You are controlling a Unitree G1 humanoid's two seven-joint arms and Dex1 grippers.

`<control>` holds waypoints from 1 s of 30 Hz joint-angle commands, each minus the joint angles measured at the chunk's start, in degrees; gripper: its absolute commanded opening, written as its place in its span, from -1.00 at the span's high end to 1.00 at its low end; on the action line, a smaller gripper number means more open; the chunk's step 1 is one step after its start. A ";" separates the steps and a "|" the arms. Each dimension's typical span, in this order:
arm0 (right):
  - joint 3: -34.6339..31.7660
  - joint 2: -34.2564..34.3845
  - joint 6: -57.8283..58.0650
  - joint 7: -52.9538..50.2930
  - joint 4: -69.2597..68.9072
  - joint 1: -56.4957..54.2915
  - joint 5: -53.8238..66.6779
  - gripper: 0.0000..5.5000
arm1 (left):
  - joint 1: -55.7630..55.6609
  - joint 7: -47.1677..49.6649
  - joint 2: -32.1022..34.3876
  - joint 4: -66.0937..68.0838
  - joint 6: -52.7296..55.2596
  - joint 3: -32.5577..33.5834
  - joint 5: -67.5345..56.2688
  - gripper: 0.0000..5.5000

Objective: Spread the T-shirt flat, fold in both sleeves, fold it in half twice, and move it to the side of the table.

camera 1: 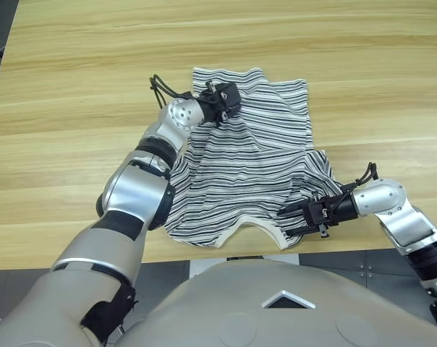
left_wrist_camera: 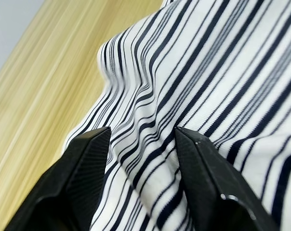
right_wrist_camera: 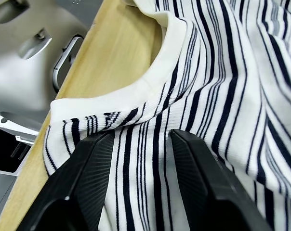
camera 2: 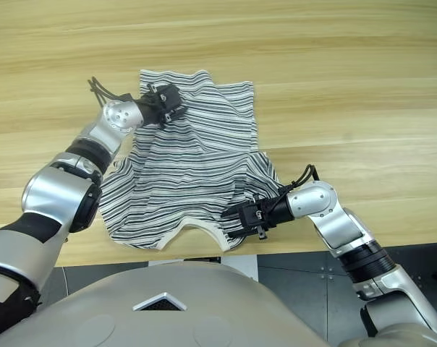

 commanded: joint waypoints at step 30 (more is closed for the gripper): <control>-10.66 11.18 -8.52 -10.74 7.51 -7.99 4.57 0.21 | 1.44 -3.47 15.59 -2.62 -13.31 2.99 1.58 0.11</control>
